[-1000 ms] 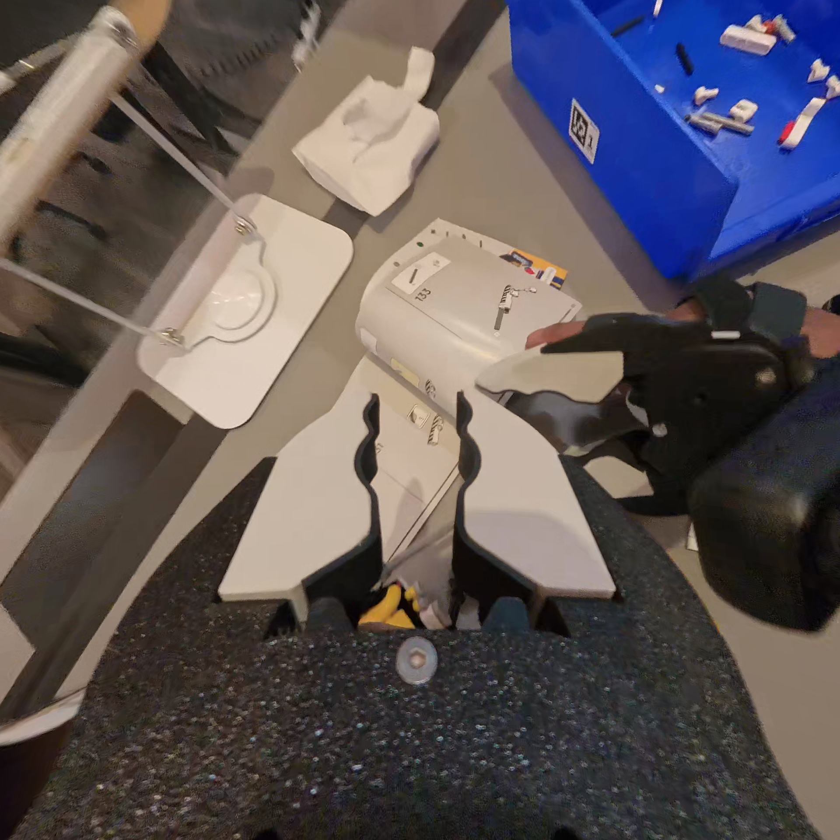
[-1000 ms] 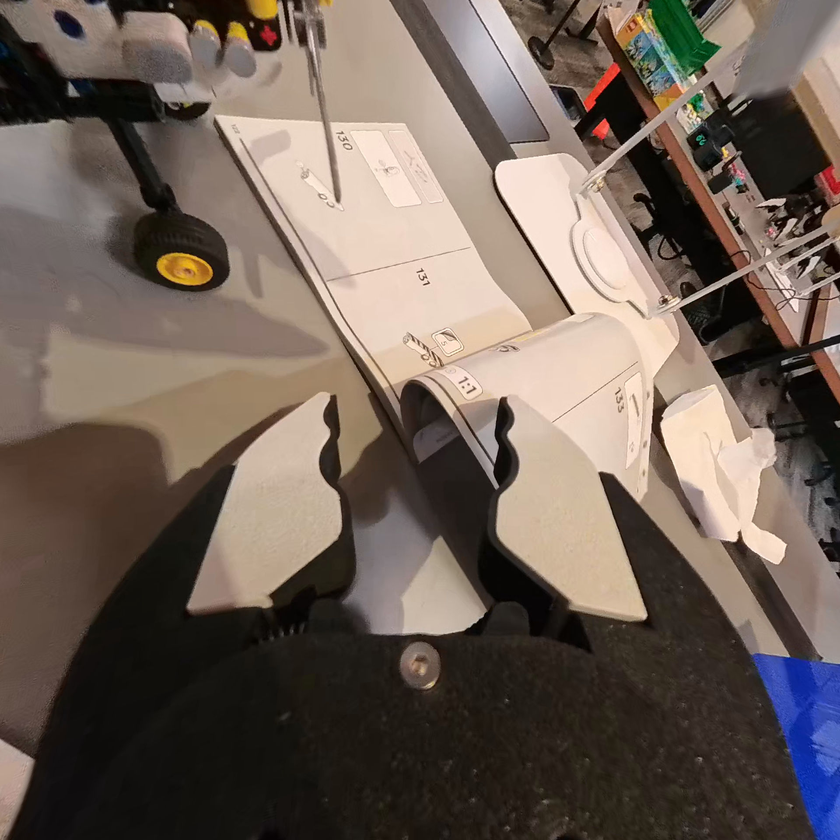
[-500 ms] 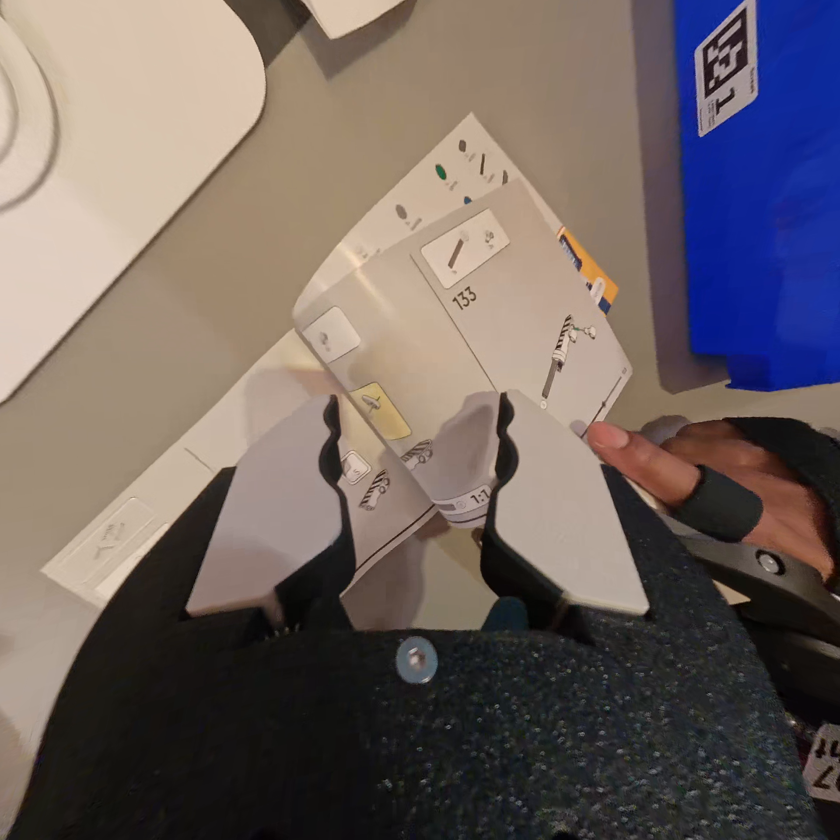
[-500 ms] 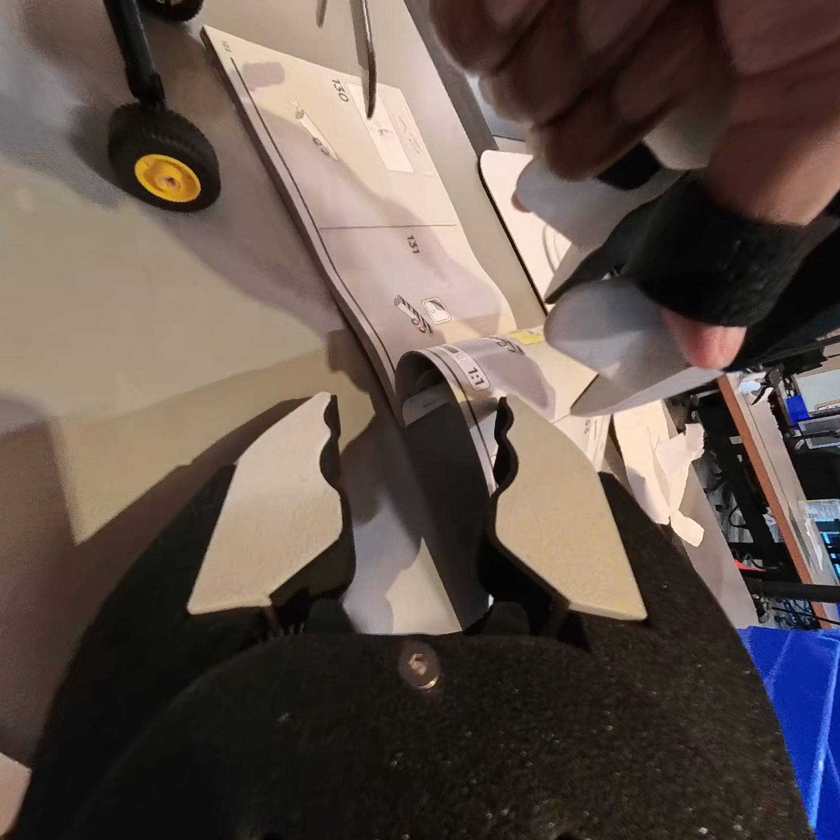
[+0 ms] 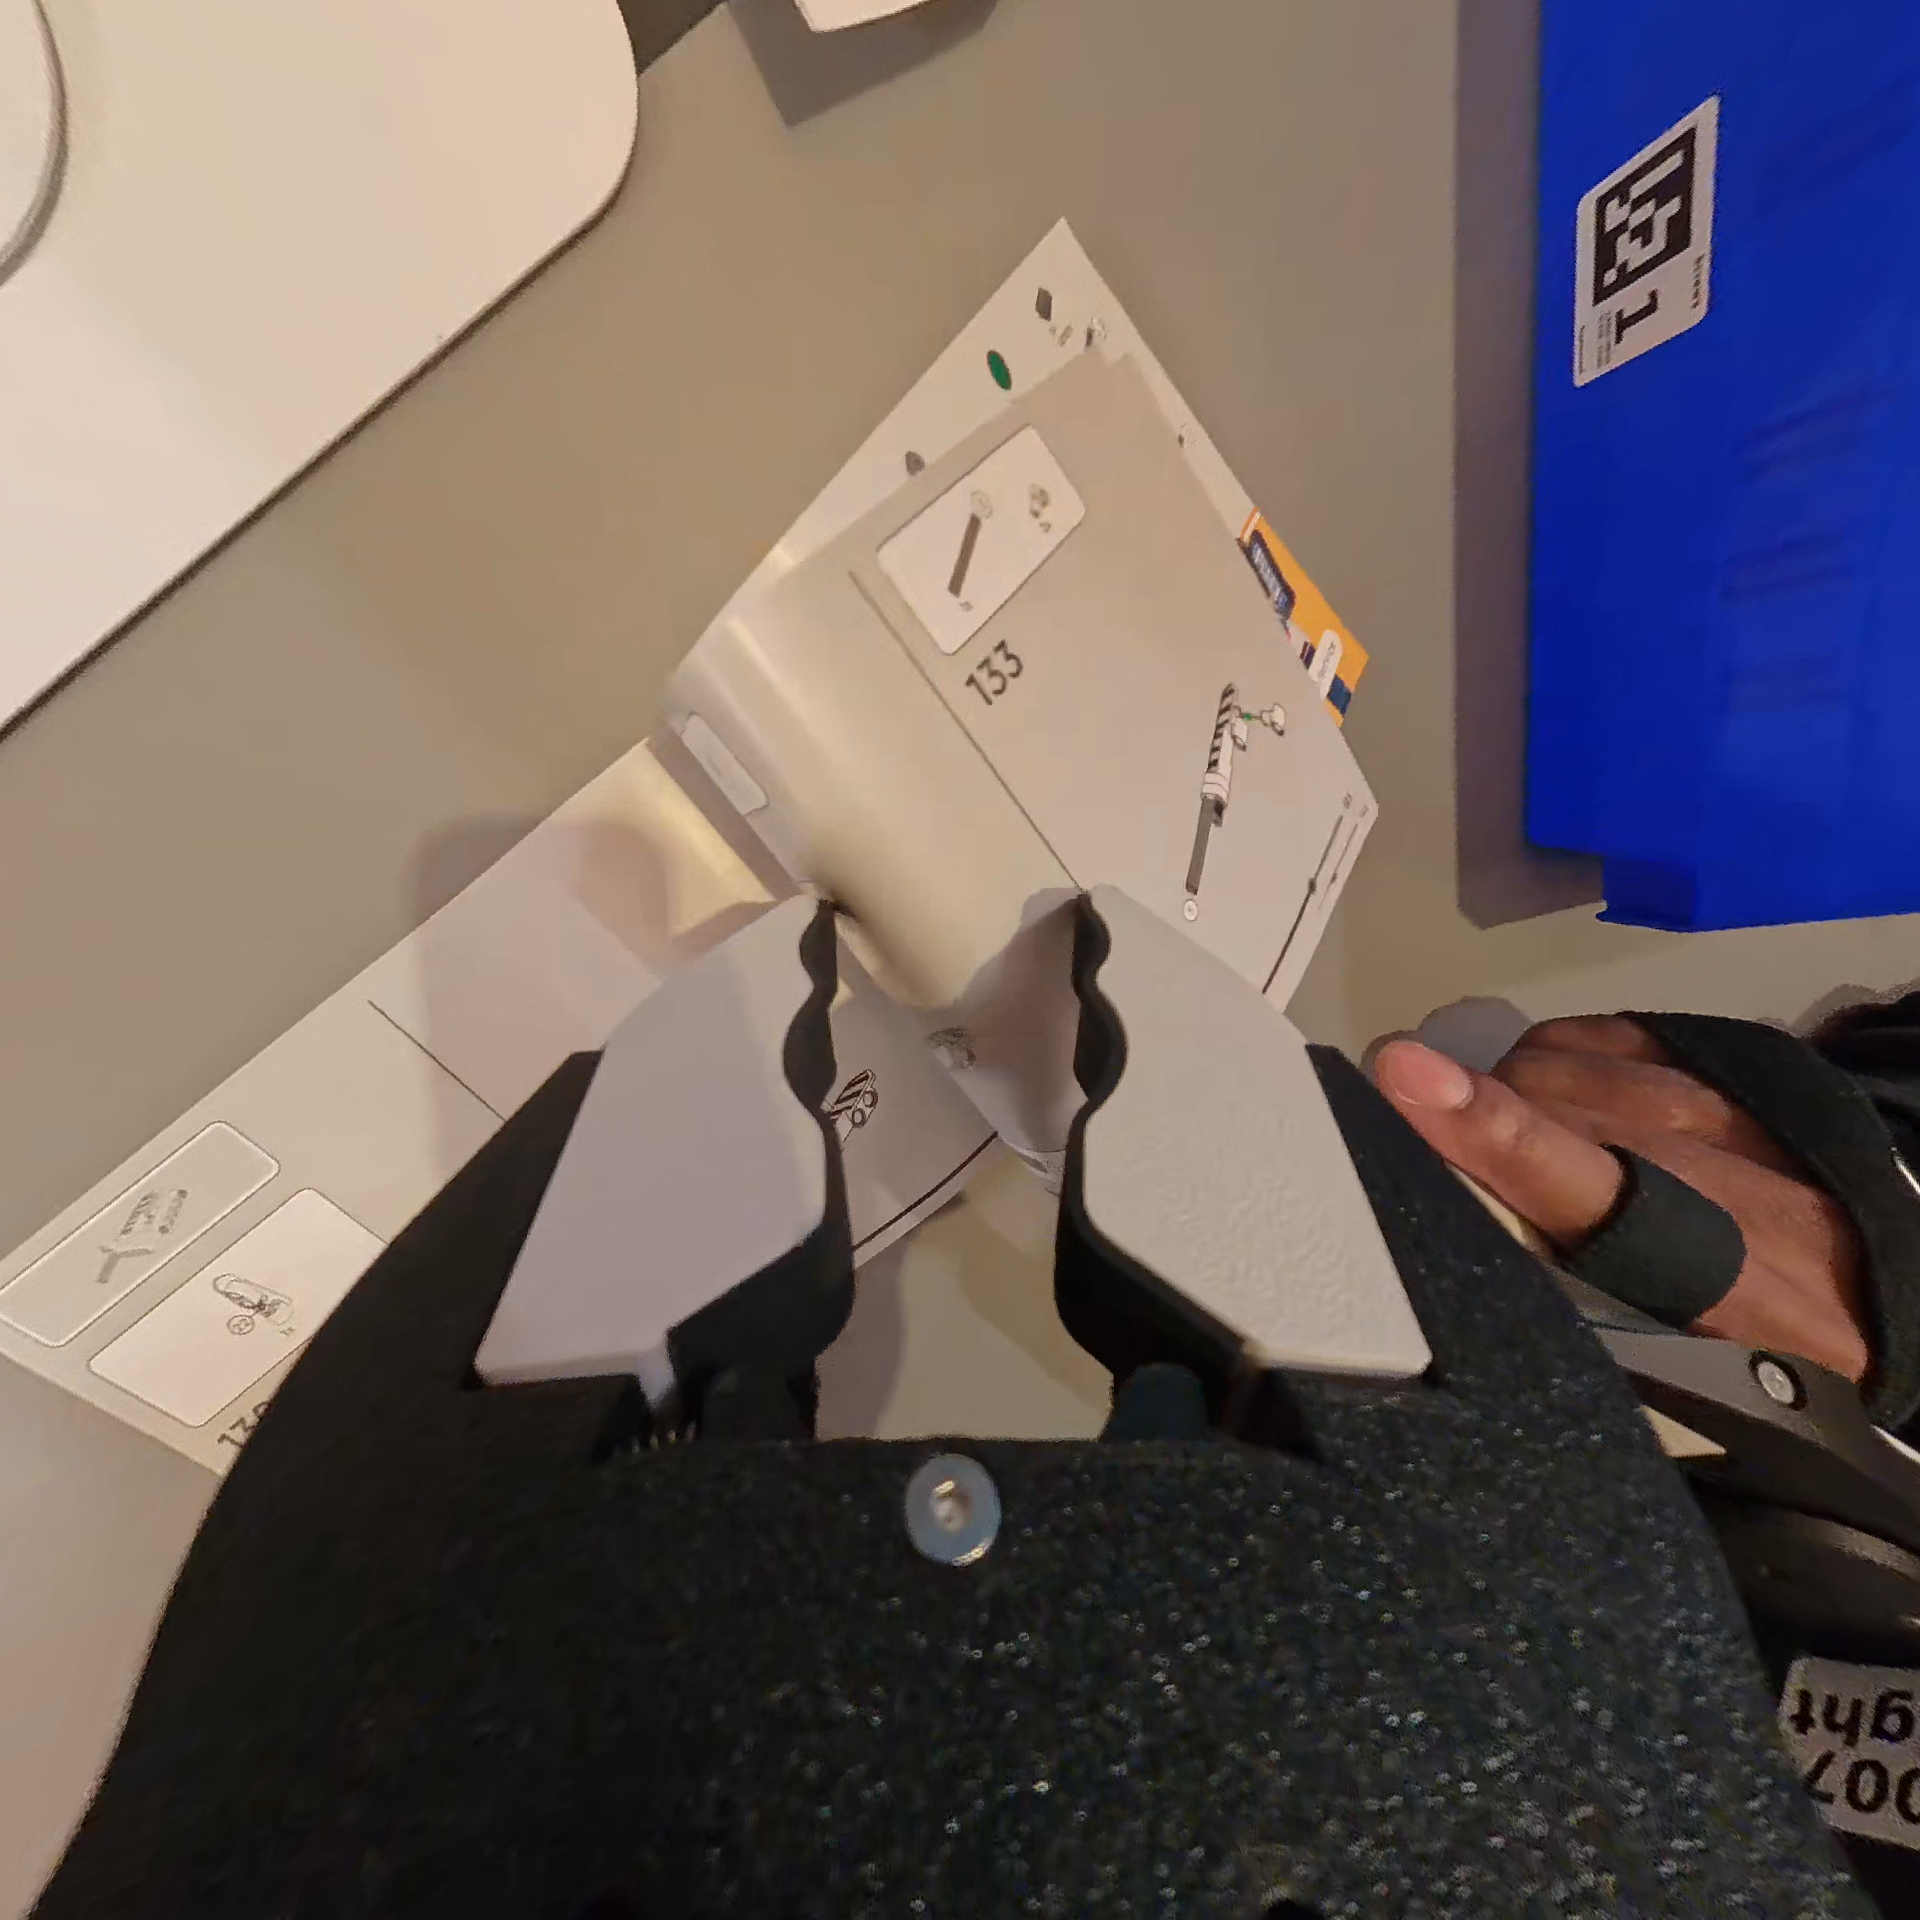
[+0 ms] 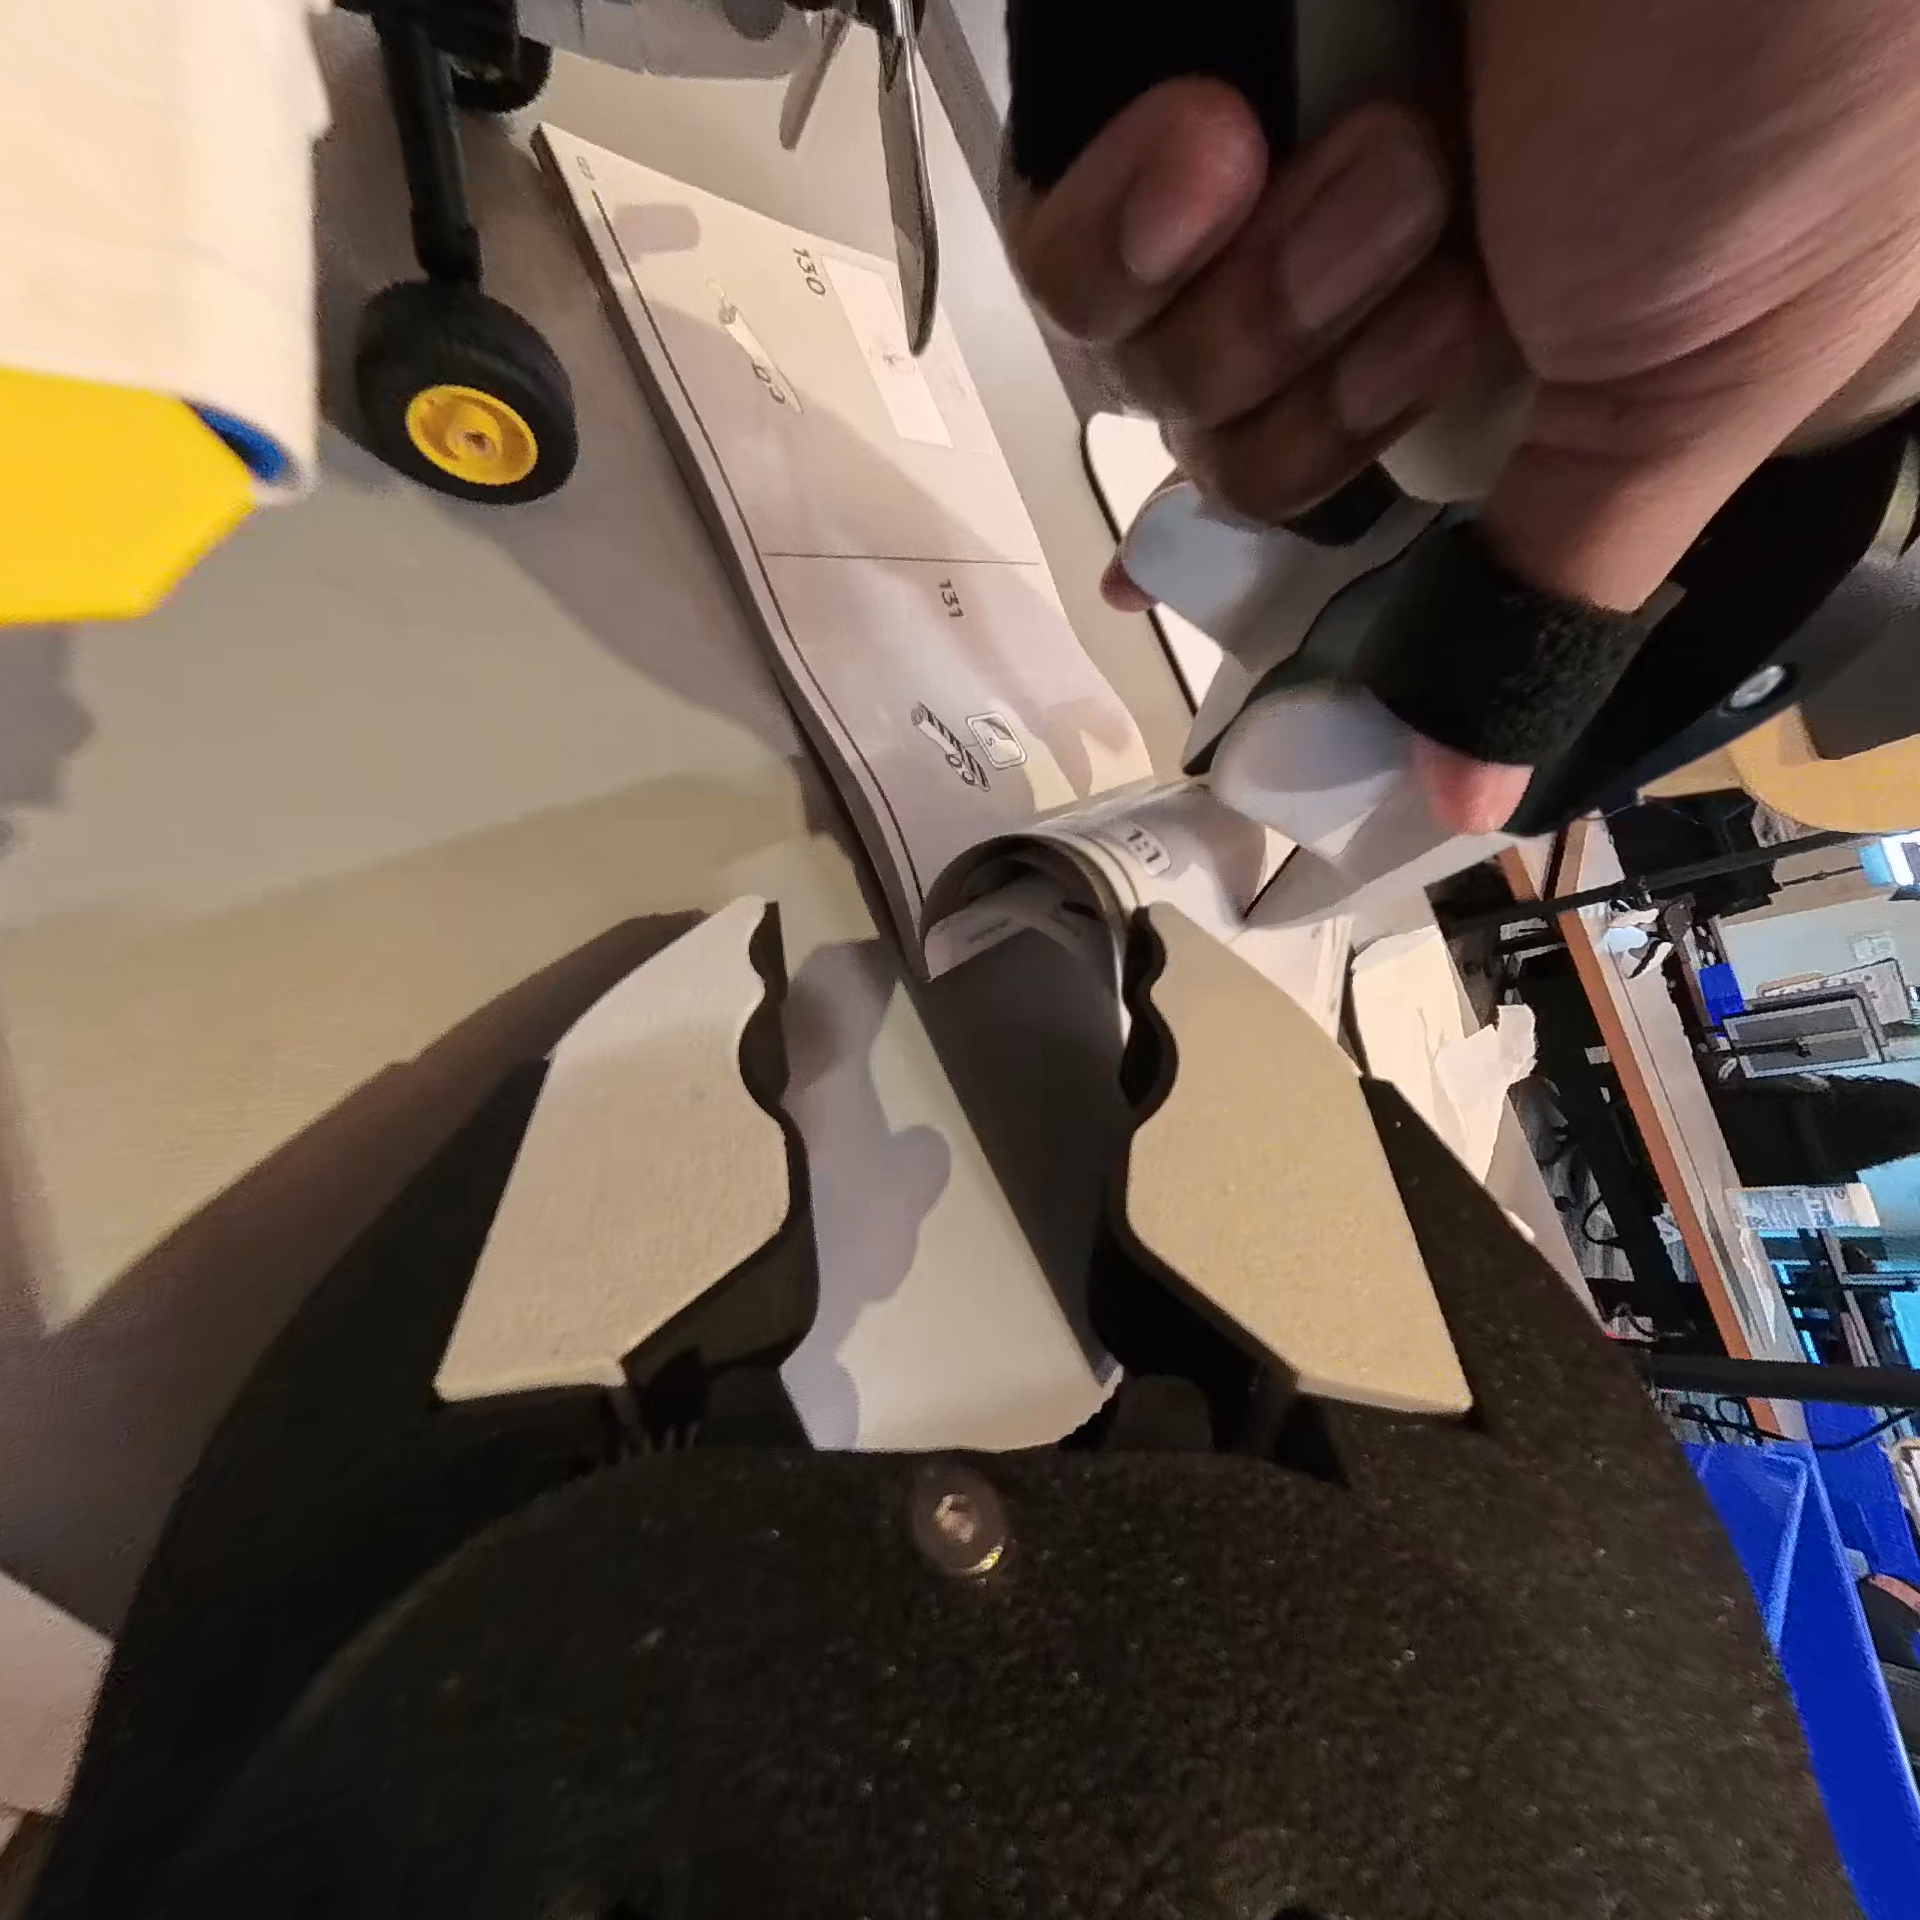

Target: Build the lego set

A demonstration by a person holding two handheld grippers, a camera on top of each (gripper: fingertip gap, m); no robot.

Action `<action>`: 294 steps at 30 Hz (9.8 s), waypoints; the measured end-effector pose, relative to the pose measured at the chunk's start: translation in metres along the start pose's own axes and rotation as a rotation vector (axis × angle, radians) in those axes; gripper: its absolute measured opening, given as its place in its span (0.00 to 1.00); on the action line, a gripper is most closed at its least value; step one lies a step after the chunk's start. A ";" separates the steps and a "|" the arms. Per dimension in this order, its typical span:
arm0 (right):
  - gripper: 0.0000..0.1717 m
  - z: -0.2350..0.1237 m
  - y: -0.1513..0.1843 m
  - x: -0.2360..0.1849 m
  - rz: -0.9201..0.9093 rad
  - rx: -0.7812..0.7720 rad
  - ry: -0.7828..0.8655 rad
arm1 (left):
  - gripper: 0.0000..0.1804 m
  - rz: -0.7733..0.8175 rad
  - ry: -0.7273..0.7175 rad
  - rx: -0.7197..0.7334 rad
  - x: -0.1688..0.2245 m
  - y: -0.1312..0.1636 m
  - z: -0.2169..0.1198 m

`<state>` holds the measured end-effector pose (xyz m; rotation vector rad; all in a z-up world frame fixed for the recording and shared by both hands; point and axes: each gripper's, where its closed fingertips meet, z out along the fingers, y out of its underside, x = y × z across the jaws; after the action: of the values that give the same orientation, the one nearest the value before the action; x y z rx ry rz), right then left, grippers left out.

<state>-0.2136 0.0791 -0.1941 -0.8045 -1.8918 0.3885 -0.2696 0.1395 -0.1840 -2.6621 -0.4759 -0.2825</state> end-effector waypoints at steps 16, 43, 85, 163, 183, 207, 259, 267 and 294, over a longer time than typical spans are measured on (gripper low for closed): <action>0.37 -0.004 0.005 -0.002 0.041 -0.008 -0.010 | 0.31 0.017 -0.021 0.044 -0.004 -0.006 -0.015; 0.38 -0.011 0.002 0.017 0.057 0.028 0.100 | 0.38 0.112 -0.207 -0.020 -0.025 0.000 -0.012; 0.33 0.002 0.030 0.017 0.174 -0.075 0.077 | 0.38 0.306 -0.222 -0.059 -0.008 0.006 -0.006; 0.35 0.021 0.044 0.001 0.536 -0.165 -0.332 | 0.44 0.346 -0.260 -0.086 -0.053 0.026 -0.014; 0.37 0.019 0.018 0.041 0.545 -0.025 -0.154 | 0.44 0.455 -0.246 -0.063 -0.046 0.029 -0.029; 0.36 0.044 -0.081 0.029 0.491 0.233 -0.266 | 0.34 0.178 0.064 0.064 -0.067 0.031 -0.089; 0.30 -0.021 0.001 -0.017 0.234 0.193 -0.282 | 0.29 0.283 -0.030 0.412 -0.093 0.094 -0.176; 0.30 -0.019 0.001 -0.022 0.250 0.180 -0.346 | 0.31 0.255 -0.112 0.577 -0.083 0.171 -0.174; 0.30 -0.031 -0.021 -0.041 0.241 0.284 -0.487 | 0.38 0.059 -0.002 1.047 -0.145 0.192 -0.177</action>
<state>-0.1822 0.0339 -0.1956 -0.7941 -2.1165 1.0578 -0.3536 -0.1434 -0.1351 -1.6475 -0.3894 0.0100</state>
